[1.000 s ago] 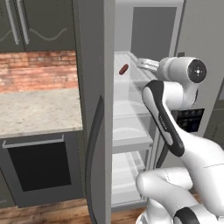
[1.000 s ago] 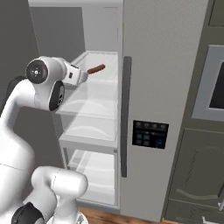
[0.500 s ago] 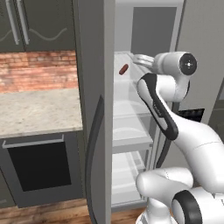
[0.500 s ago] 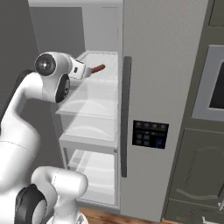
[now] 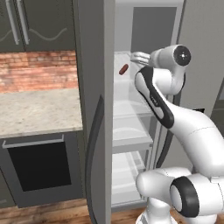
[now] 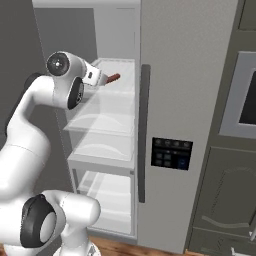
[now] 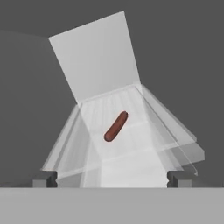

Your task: Retrieve the sausage and cheese from the fridge and place them on the cutting board on the counter.

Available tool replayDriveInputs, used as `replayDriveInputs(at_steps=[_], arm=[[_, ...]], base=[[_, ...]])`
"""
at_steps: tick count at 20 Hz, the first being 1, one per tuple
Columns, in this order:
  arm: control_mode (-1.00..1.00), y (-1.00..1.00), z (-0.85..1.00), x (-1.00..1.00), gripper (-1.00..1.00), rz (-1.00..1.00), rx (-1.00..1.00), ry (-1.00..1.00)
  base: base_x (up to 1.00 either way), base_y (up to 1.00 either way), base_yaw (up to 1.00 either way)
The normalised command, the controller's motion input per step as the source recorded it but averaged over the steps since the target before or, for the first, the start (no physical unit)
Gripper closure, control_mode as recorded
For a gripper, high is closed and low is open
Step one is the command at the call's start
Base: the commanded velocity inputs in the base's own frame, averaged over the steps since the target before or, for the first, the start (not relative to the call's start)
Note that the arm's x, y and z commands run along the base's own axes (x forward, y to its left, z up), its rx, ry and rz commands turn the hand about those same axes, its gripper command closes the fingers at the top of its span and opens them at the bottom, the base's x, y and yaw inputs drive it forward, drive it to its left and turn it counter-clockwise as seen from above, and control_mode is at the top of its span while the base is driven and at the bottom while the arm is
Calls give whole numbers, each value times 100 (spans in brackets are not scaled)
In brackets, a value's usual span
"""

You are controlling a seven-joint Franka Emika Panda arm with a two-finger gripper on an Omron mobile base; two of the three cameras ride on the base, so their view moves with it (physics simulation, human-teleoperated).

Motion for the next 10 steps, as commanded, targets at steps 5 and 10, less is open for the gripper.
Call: replayDriveInputs(at_steps=[5,10], arm=[[-100,0,-2,12,-100,0,-1,11],[-100,0,-11,0,-100,0,-2,14]], base=[[0,0,0],[0,0,0]])
